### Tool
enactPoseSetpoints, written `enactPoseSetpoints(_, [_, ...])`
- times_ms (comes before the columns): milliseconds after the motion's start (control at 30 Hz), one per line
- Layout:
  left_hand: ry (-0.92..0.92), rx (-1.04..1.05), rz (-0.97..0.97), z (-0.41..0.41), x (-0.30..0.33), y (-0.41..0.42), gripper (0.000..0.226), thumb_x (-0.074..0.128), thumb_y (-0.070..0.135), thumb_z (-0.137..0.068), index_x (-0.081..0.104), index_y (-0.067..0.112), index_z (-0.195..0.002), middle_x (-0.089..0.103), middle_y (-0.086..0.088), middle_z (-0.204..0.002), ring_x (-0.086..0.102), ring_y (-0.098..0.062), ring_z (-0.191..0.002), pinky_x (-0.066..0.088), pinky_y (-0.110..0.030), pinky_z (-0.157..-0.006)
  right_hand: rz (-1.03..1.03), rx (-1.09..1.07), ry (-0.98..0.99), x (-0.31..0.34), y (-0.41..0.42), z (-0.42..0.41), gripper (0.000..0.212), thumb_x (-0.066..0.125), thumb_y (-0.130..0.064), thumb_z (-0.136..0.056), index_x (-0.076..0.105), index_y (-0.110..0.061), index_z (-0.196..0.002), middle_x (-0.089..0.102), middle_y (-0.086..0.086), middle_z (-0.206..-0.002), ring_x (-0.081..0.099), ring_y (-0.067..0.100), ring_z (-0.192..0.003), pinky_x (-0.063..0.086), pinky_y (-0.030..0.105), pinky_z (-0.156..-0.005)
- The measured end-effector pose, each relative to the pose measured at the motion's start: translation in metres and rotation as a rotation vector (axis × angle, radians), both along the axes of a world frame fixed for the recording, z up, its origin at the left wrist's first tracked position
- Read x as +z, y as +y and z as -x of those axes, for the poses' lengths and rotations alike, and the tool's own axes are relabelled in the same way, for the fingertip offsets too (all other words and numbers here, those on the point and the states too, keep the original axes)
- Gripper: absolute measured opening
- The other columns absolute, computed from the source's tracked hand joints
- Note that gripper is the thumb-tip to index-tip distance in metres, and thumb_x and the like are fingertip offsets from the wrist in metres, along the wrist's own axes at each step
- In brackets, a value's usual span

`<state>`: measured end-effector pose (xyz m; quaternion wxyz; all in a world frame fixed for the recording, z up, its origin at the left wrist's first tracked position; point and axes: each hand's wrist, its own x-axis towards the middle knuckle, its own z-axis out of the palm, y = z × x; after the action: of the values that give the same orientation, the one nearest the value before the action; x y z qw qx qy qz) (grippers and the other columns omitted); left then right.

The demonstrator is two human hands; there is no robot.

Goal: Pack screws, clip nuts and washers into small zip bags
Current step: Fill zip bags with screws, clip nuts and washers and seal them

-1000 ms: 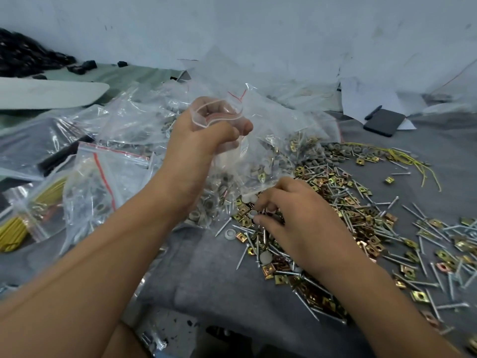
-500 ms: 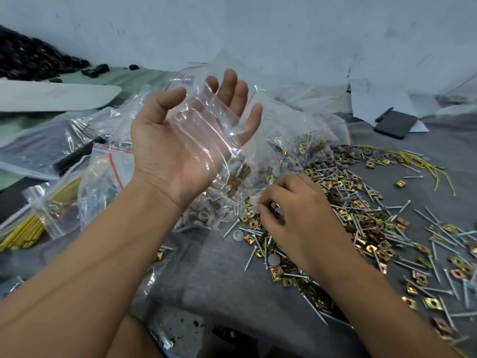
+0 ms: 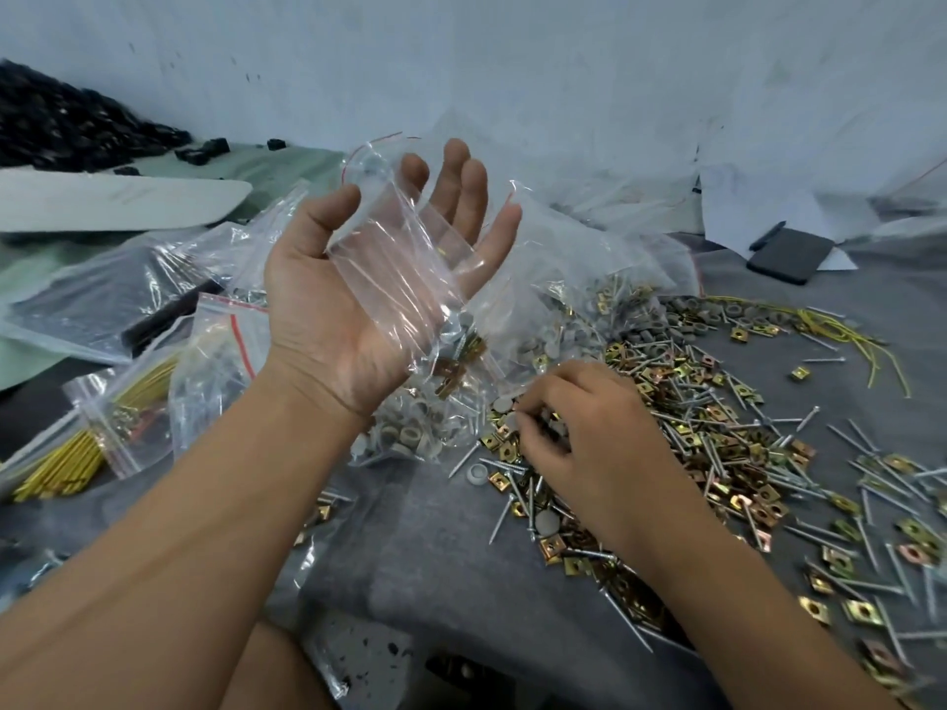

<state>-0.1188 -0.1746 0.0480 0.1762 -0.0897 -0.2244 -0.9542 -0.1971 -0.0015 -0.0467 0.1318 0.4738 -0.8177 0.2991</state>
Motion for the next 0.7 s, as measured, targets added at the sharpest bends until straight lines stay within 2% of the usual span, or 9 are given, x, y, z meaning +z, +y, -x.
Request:
enactPoseSetpoints(133, [-0.093, 0.036, 0.473, 0.002, -0.01, -0.004, 0.031, 0.041, 0.026, -0.093, 0.061, 0.006, -0.104, 0.069, -0.019, -0.115, 0.066, -0.035, -0.111, 0.052, -0.058, -0.103, 0.321, -0.042, -0.19, 0.019, 0.015, 0.005, 0.007, 0.074, -0.024, -0.093, 0.075, -0.019, -0.098, 0.07, -0.011, -0.092, 0.066, 0.003, -0.084, 0.054, 0.015, -0.077])
enactPoseSetpoints(233, [-0.165, 0.117, 0.808, 0.009, -0.016, 0.01, 0.022, 0.047, 0.016, -0.087, 0.058, 0.002, -0.1, 0.066, -0.02, -0.101, 0.063, -0.034, -0.105, 0.05, -0.055, -0.1, 0.624, -0.008, -0.362, 0.049, 0.034, 0.008, 0.003, 0.073, -0.024, -0.097, 0.075, -0.026, -0.098, 0.075, -0.008, -0.088, 0.071, 0.01, -0.083, 0.054, 0.015, -0.07])
enactPoseSetpoints(300, [-0.224, 0.186, 1.104, 0.013, -0.022, 0.021, 0.025, 0.054, 0.01, -0.081, 0.056, 0.001, -0.104, 0.069, -0.018, -0.098, 0.066, -0.033, -0.101, 0.05, -0.053, -0.099, 0.727, 0.057, -0.343, 0.069, 0.045, 0.006, 0.005, 0.073, -0.023, -0.097, 0.076, -0.027, -0.099, 0.077, -0.007, -0.093, 0.074, 0.013, -0.086, 0.056, 0.017, -0.073])
enactPoseSetpoints(367, [-0.224, 0.175, 1.357, 0.015, -0.025, 0.033, 0.033, 0.06, 0.011, -0.08, 0.057, 0.006, -0.113, 0.073, -0.011, -0.105, 0.069, -0.025, -0.106, 0.051, -0.047, -0.1, 0.684, 0.115, -0.229, 0.084, 0.054, 0.007, 0.007, 0.074, -0.019, -0.095, 0.076, -0.022, -0.101, 0.078, -0.007, -0.095, 0.075, 0.015, -0.089, 0.059, 0.022, -0.077])
enactPoseSetpoints(467, [-0.195, 0.119, 1.433, 0.018, -0.023, 0.046, 0.037, 0.059, 0.007, -0.079, 0.055, 0.012, -0.115, 0.068, 0.0, -0.104, 0.066, -0.013, -0.102, 0.052, -0.032, -0.088, 0.433, 0.173, 0.055, 0.092, 0.063, 0.012, 0.007, 0.076, -0.007, -0.091, 0.076, -0.009, -0.097, 0.075, -0.001, -0.099, 0.073, 0.018, -0.092, 0.06, 0.035, -0.079])
enactPoseSetpoints(500, [-0.186, 0.103, 1.451, 0.019, -0.023, 0.05, 0.036, 0.058, 0.006, -0.079, 0.054, 0.014, -0.114, 0.065, -0.002, -0.101, 0.063, -0.018, -0.099, 0.053, -0.037, -0.085, 0.384, 0.187, 0.08, 0.092, 0.066, 0.013, 0.006, 0.077, -0.006, -0.09, 0.075, -0.008, -0.095, 0.074, 0.0, -0.099, 0.072, 0.019, -0.092, 0.059, 0.037, -0.08])
enactPoseSetpoints(567, [-0.163, 0.056, 1.481, 0.021, -0.023, 0.055, 0.036, 0.056, 0.004, -0.08, 0.053, 0.013, -0.115, 0.06, -0.016, -0.11, 0.061, -0.034, -0.11, 0.05, -0.055, -0.092, 0.32, 0.209, 0.068, 0.091, 0.069, 0.012, 0.005, 0.076, -0.007, -0.09, 0.075, -0.009, -0.094, 0.074, -0.001, -0.097, 0.071, 0.017, -0.093, 0.057, 0.036, -0.08])
enactPoseSetpoints(633, [-0.17, 0.017, 1.489, 0.021, -0.023, 0.057, 0.041, 0.054, 0.004, -0.078, 0.052, 0.01, -0.118, 0.058, -0.022, -0.118, 0.059, -0.037, -0.12, 0.049, -0.058, -0.098, 0.275, 0.193, 0.064, 0.089, 0.072, 0.01, 0.004, 0.076, -0.011, -0.09, 0.075, -0.013, -0.094, 0.073, -0.004, -0.093, 0.068, 0.013, -0.09, 0.054, 0.032, -0.079])
enactPoseSetpoints(700, [-0.188, 0.002, 1.51, 0.021, -0.023, 0.061, 0.047, 0.052, 0.005, -0.075, 0.051, 0.009, -0.122, 0.059, -0.02, -0.122, 0.058, -0.034, -0.126, 0.05, -0.055, -0.104, 0.228, 0.145, 0.096, 0.09, 0.076, 0.011, 0.004, 0.076, -0.016, -0.091, 0.074, -0.016, -0.094, 0.071, -0.007, -0.09, 0.064, 0.012, -0.088, 0.051, 0.032, -0.08])
